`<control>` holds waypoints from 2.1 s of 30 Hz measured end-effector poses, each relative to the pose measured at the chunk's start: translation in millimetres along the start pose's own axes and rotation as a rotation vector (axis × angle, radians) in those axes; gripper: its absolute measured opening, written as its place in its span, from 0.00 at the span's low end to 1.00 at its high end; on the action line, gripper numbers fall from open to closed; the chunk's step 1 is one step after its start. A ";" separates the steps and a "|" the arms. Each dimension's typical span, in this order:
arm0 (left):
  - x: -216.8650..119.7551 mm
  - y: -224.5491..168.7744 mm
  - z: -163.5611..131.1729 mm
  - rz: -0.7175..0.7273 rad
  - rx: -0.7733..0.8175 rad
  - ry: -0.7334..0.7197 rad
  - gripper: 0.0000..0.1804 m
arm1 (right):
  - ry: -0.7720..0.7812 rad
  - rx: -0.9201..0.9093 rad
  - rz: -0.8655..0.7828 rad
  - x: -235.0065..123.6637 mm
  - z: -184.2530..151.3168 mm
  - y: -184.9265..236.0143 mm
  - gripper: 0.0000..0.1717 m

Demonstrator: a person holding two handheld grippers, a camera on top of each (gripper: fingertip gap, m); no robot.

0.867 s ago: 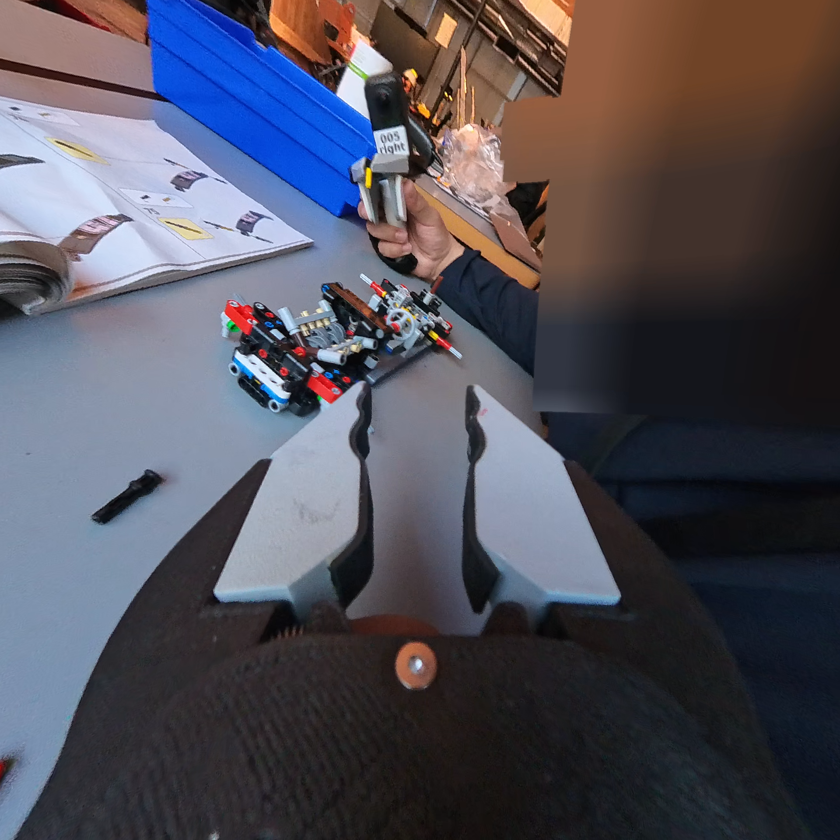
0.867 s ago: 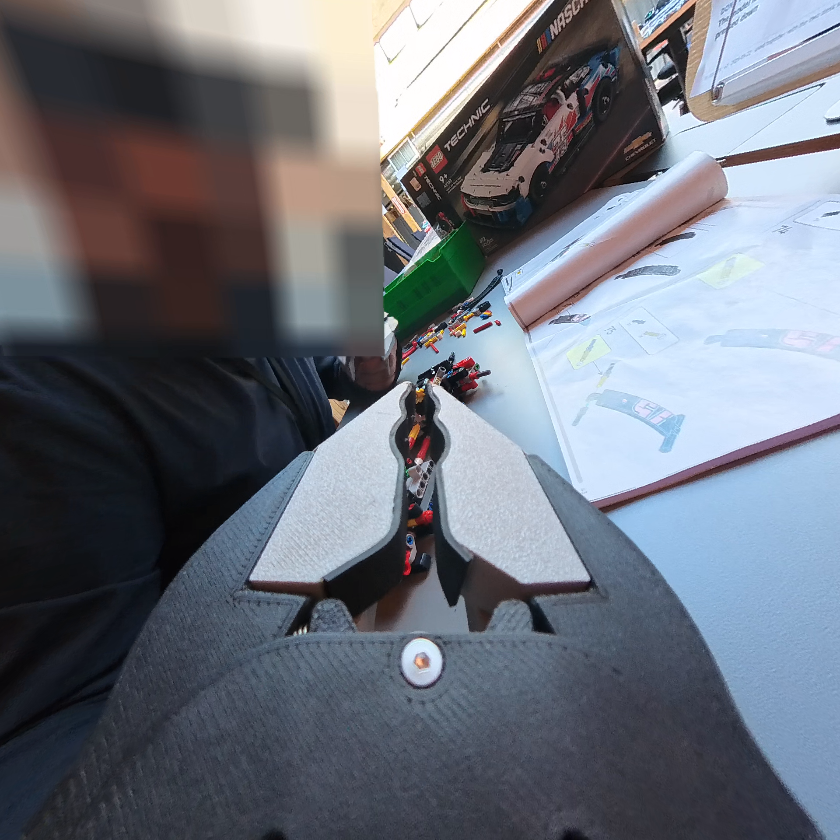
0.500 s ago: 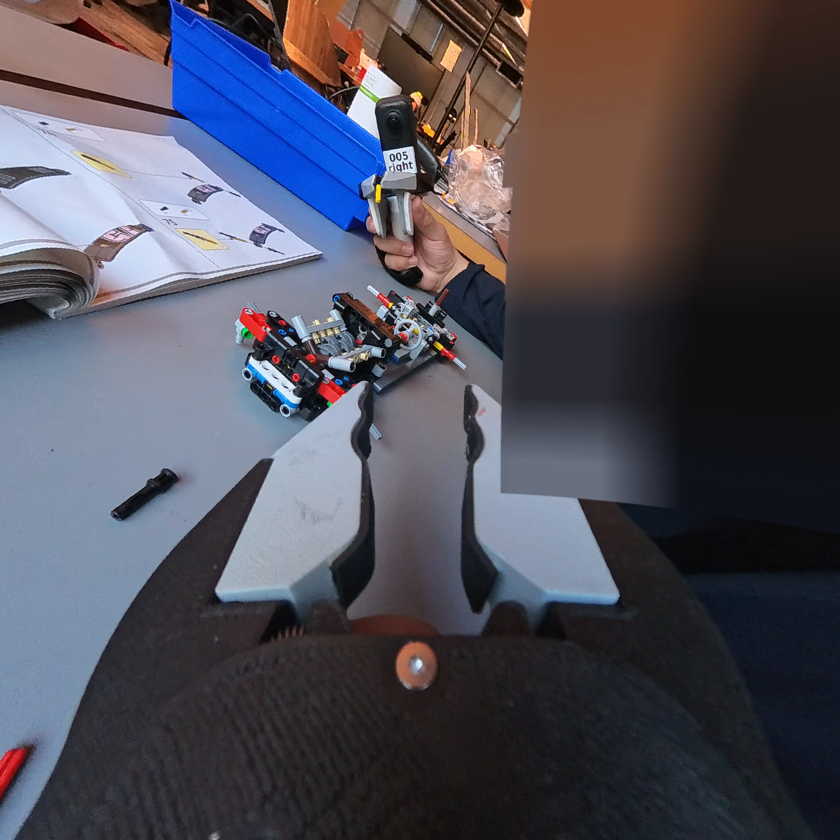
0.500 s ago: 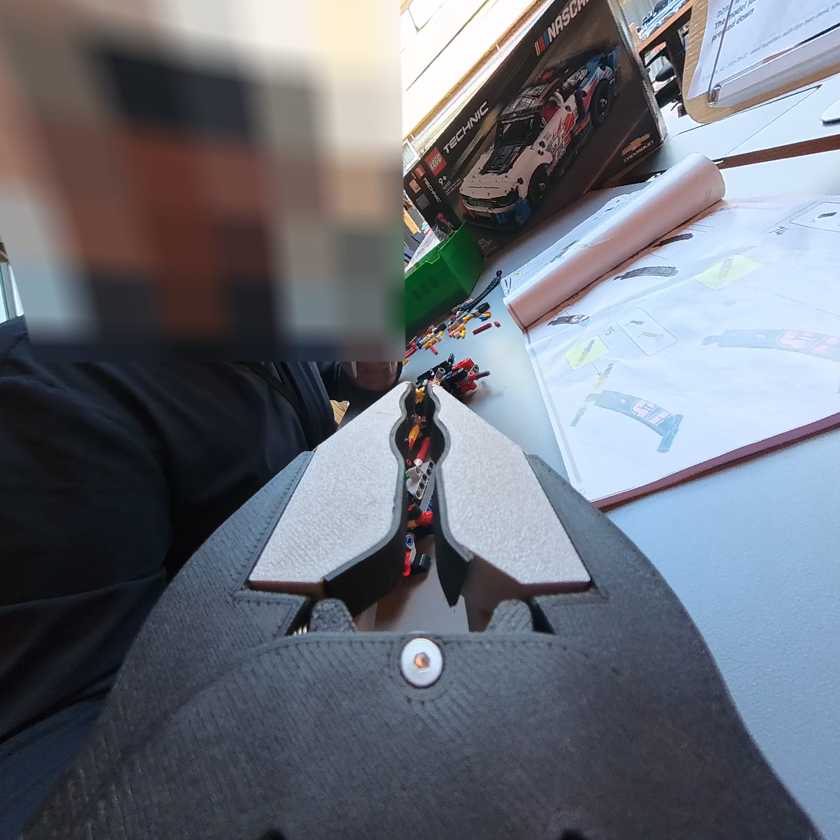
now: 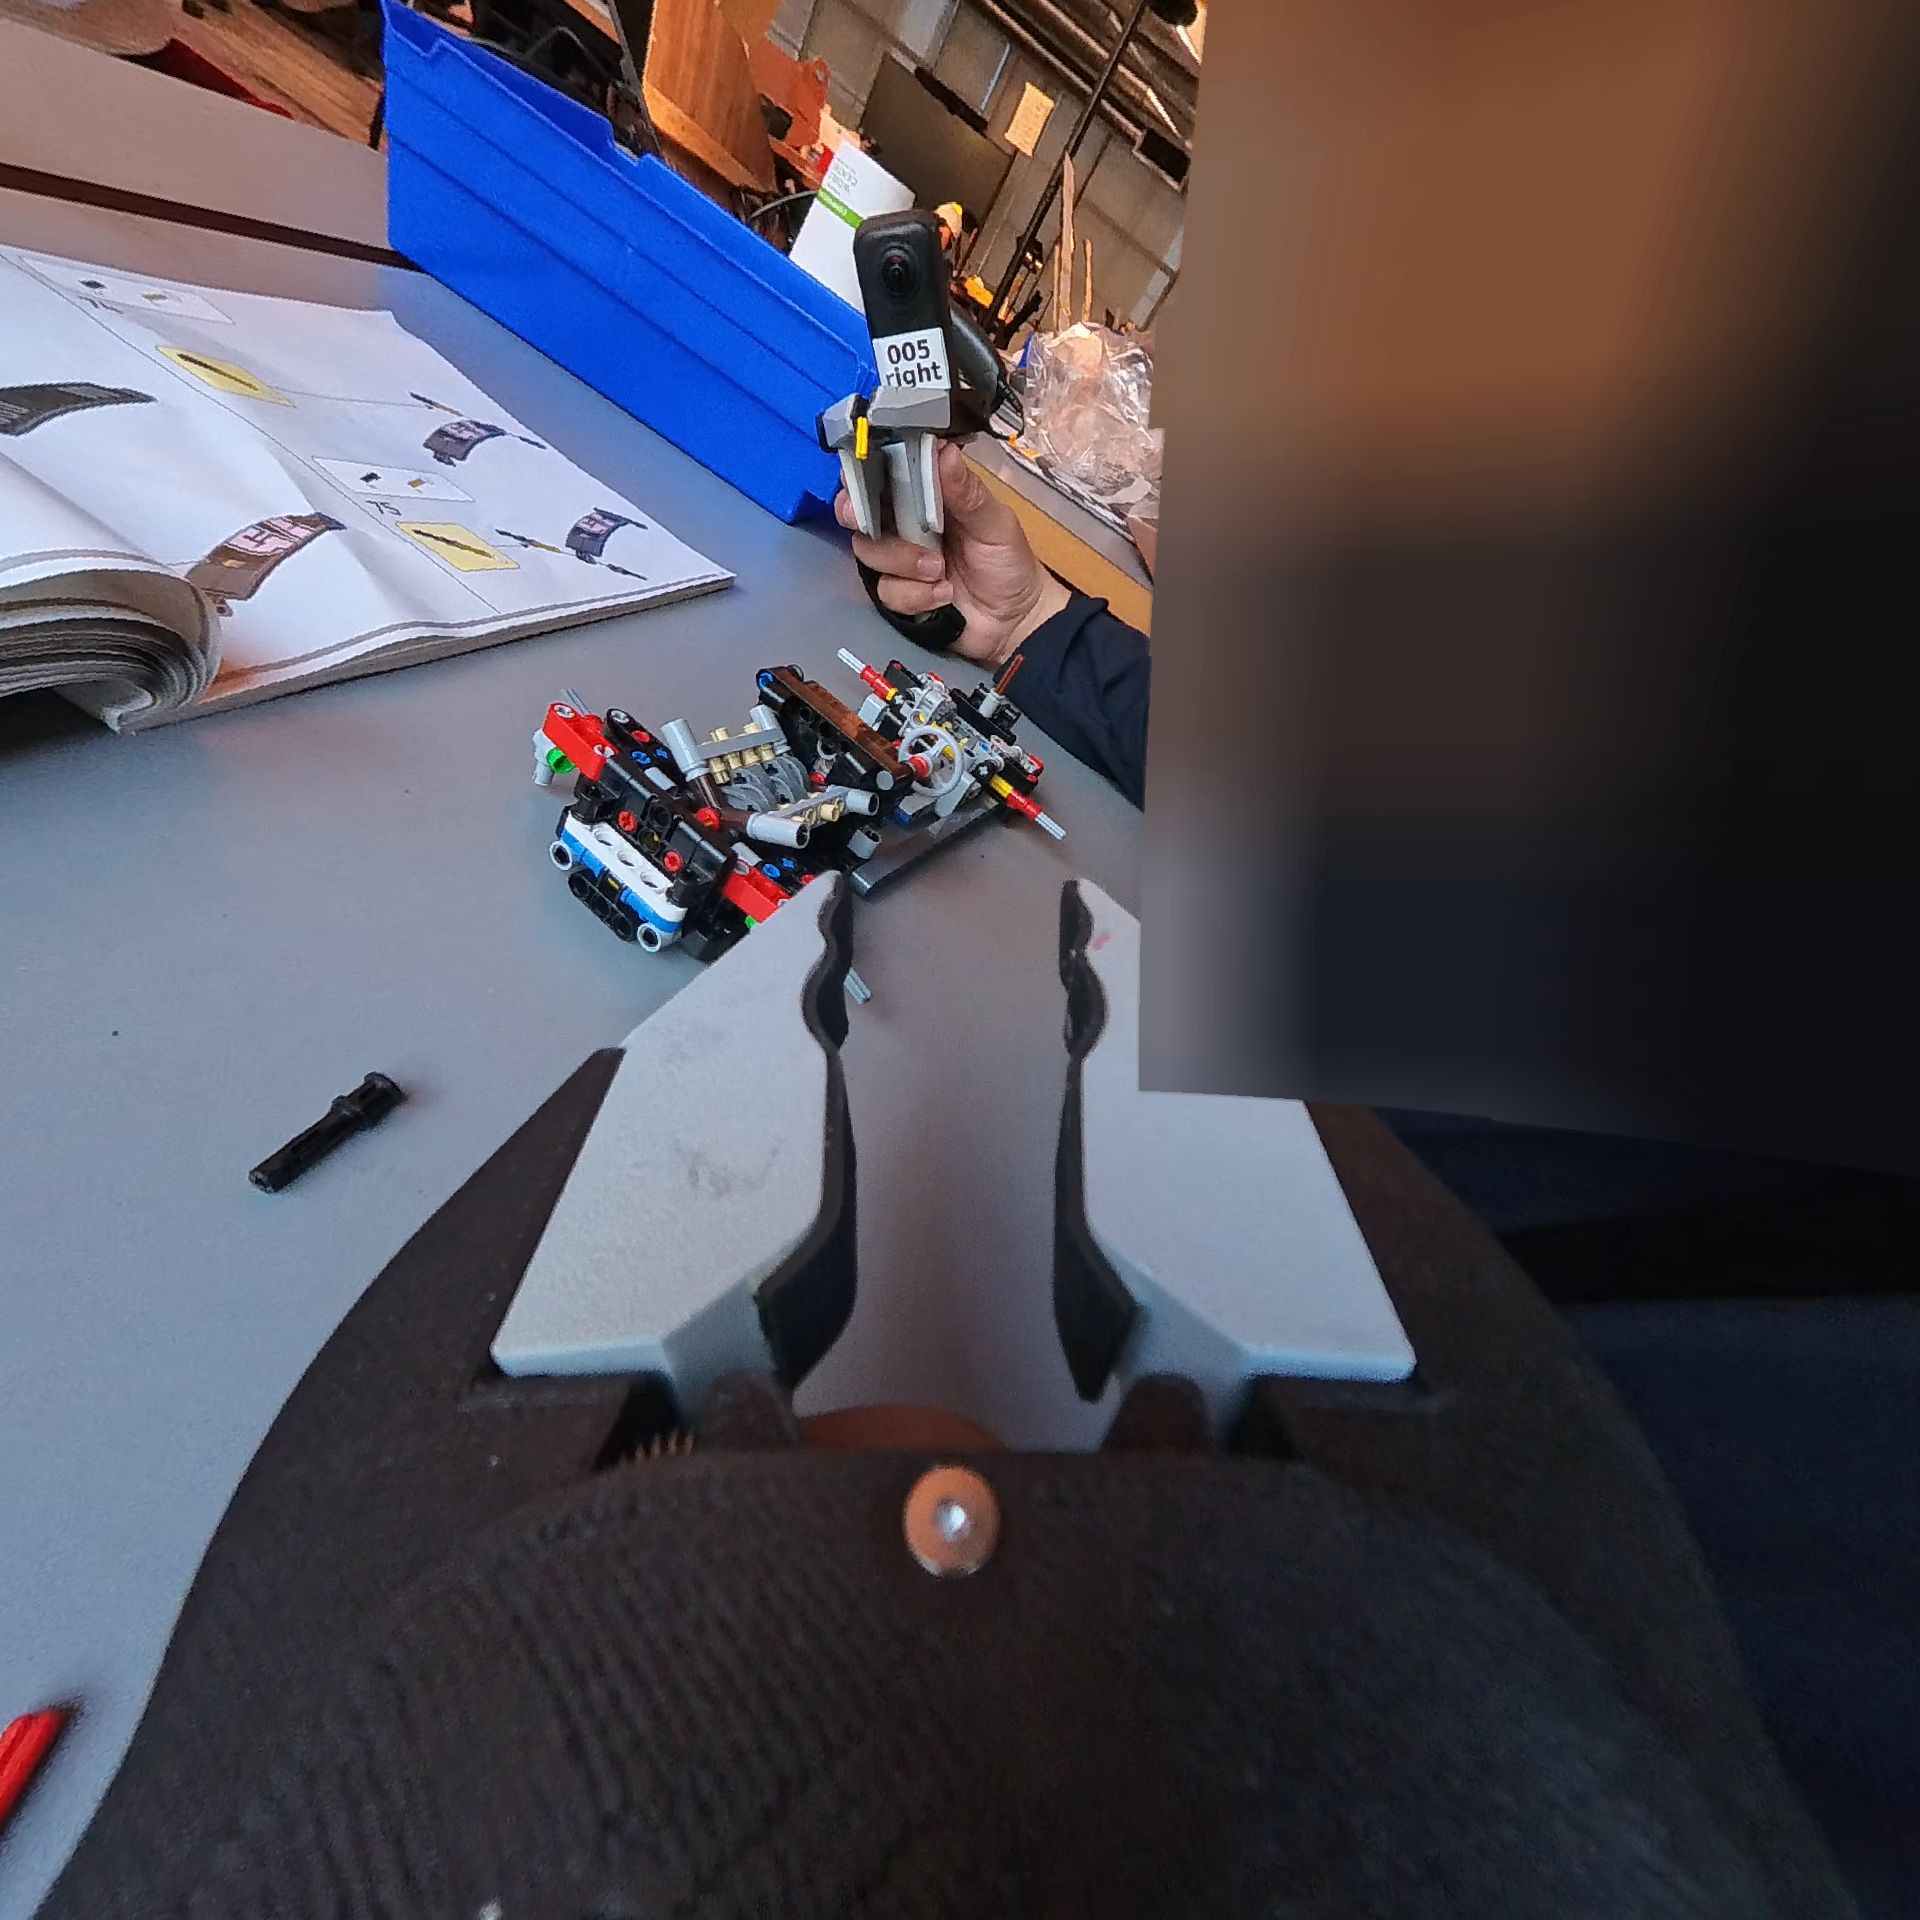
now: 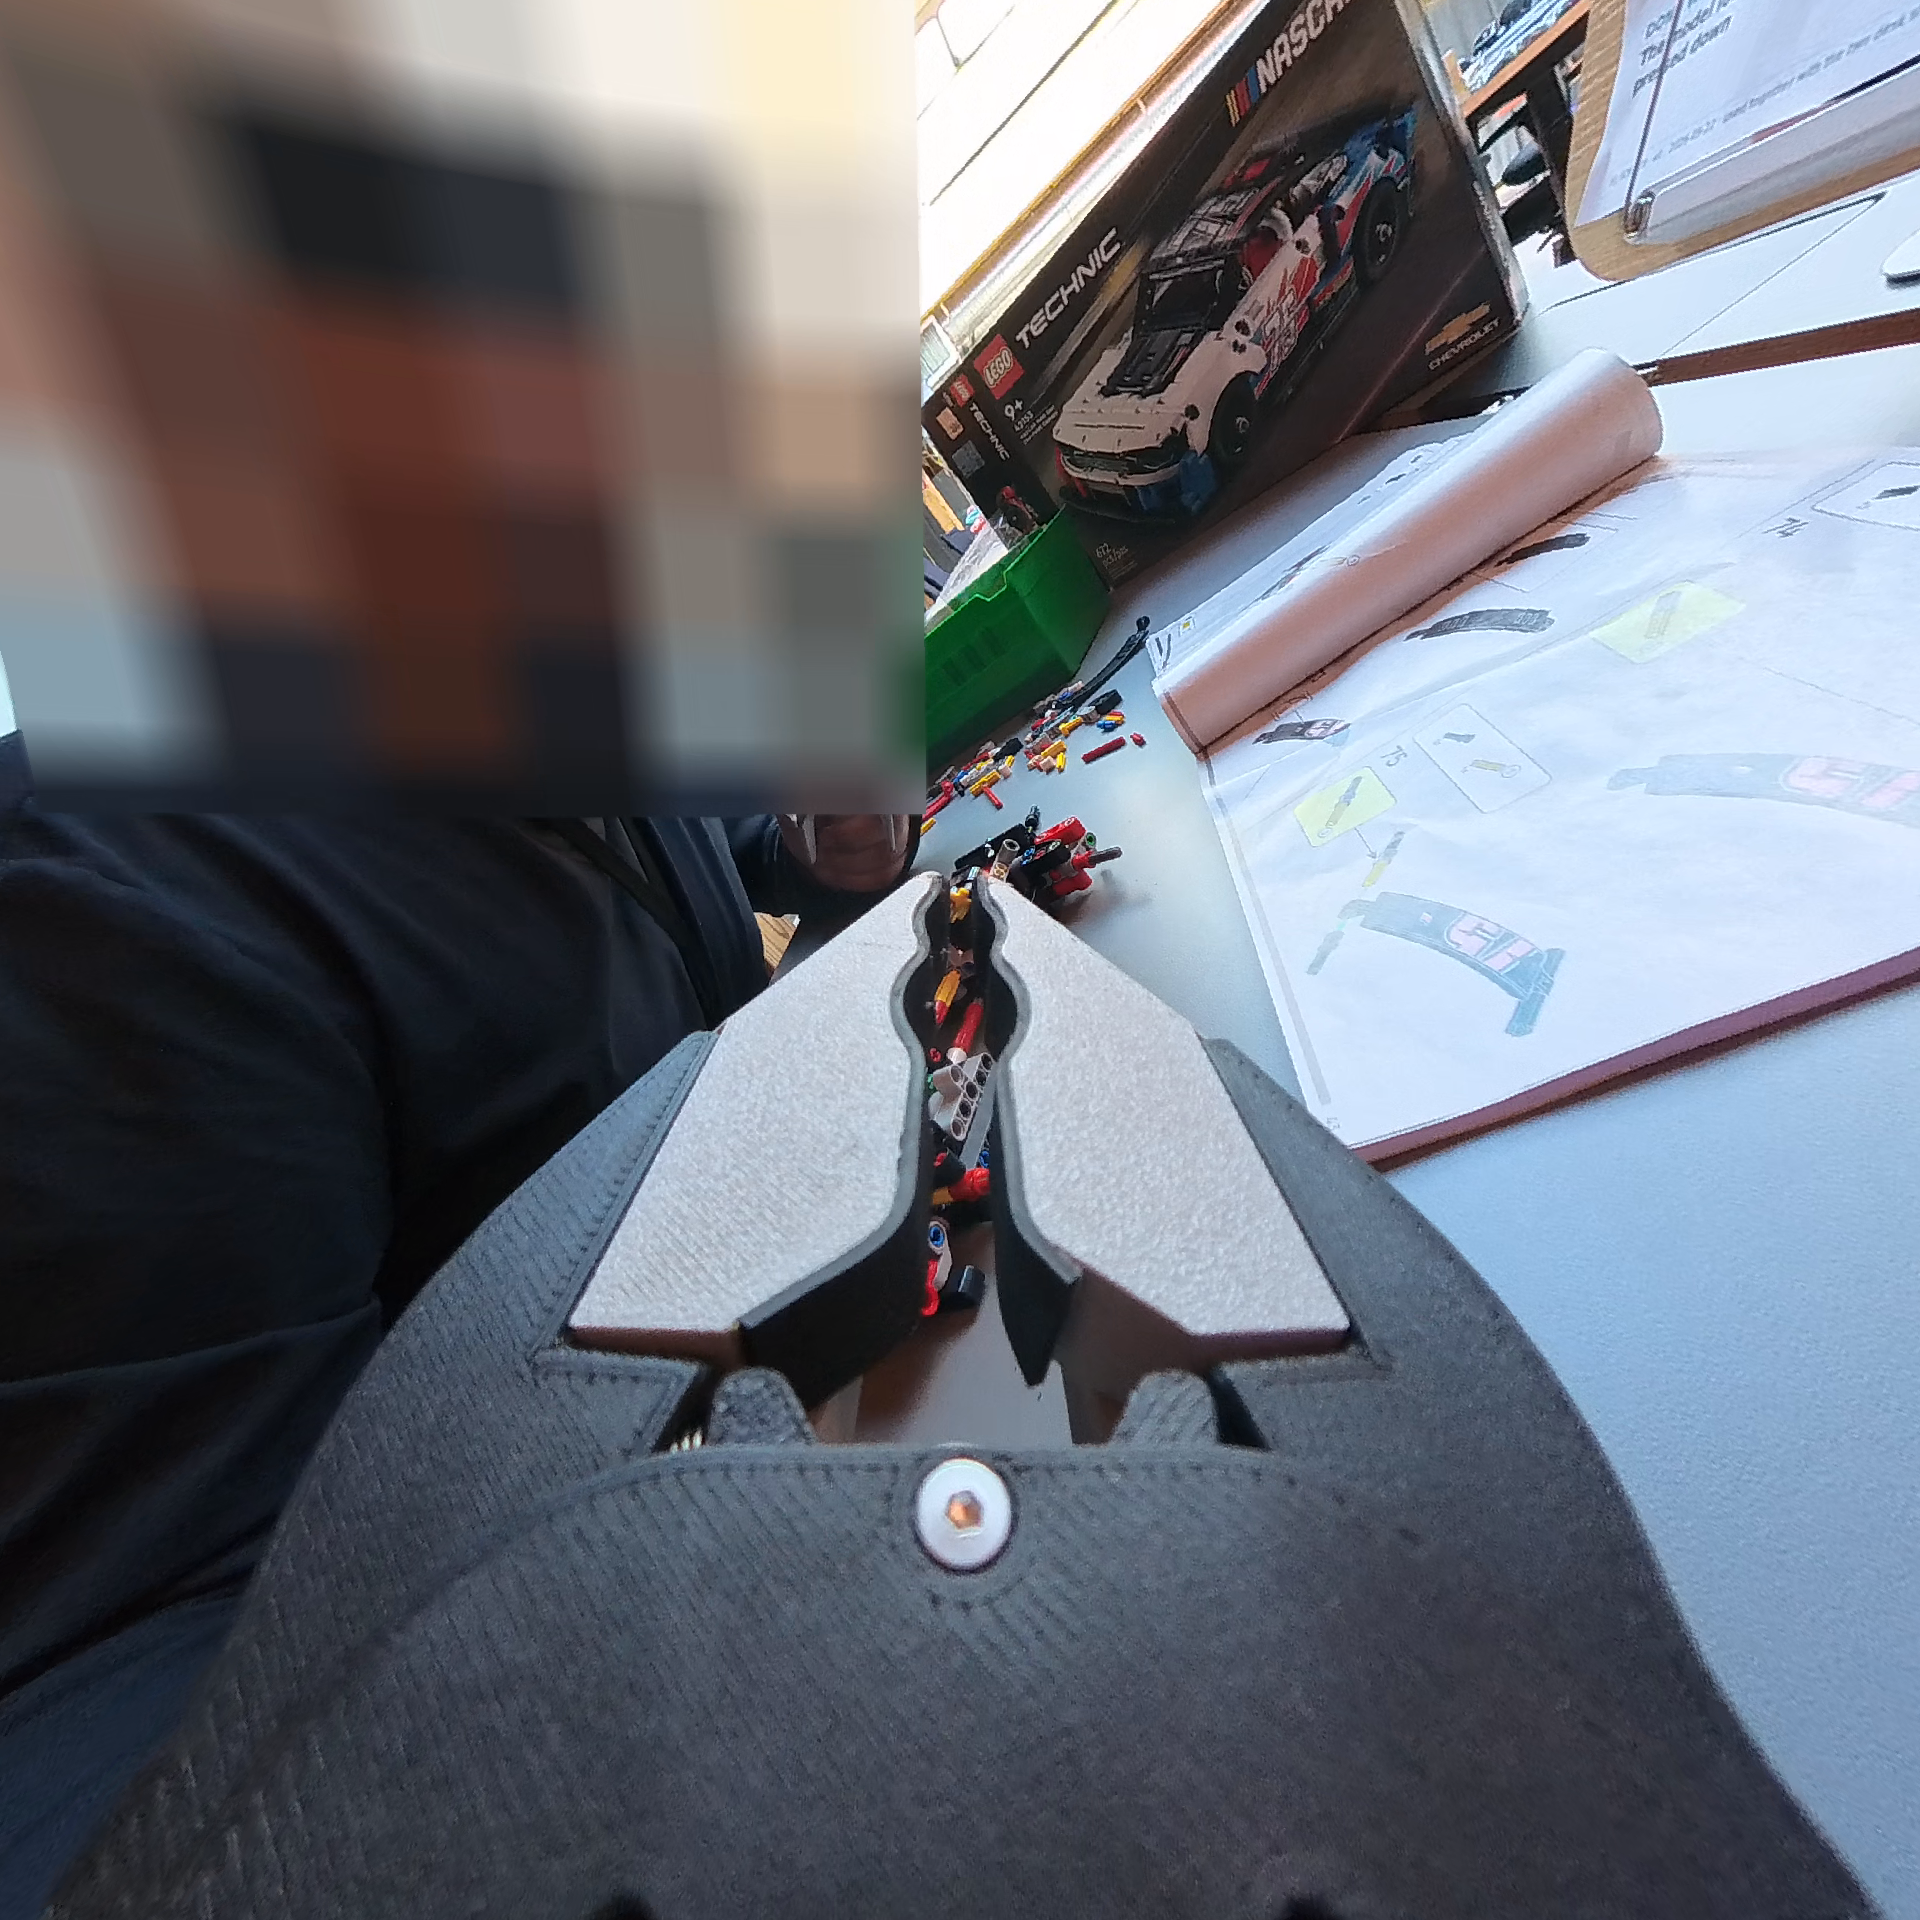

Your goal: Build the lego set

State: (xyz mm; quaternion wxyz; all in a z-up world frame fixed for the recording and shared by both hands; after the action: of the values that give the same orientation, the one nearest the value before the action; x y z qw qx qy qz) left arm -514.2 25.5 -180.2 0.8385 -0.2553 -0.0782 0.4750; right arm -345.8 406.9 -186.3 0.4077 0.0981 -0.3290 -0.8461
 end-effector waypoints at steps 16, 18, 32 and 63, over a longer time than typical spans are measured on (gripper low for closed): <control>28.7 7.7 11.5 0.273 0.380 0.118 0.16 | 0.061 0.009 -0.076 4.6 -12.1 10.0 0.00; 37.8 5.0 14.9 0.291 0.399 0.161 0.16 | 0.117 0.013 -0.122 1.2 -19.6 15.2 0.00; 145.5 -35.3 54.1 0.190 0.669 0.672 0.12 | 0.251 0.082 -0.215 -31.1 -52.7 38.3 0.01; 211.1 -8.8 21.7 0.057 0.621 1.116 0.08 | 0.463 0.089 -0.263 -14.8 -69.6 35.5 0.02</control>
State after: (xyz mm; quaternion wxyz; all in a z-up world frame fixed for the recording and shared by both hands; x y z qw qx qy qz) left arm -402.4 206.1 -180.7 0.7750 -0.2114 0.5183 0.2933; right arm -283.7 368.8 -218.4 0.3541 0.3487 -0.2484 -0.8314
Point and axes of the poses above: each gripper's, where its closed fingertips meet, x out along the fingers, z out of its top, y = z × x across the jaws, the point moved 8 cm from there along -x, back along the fingers, and after that the axes turned 1 degree about x, right-handed, at the moved point
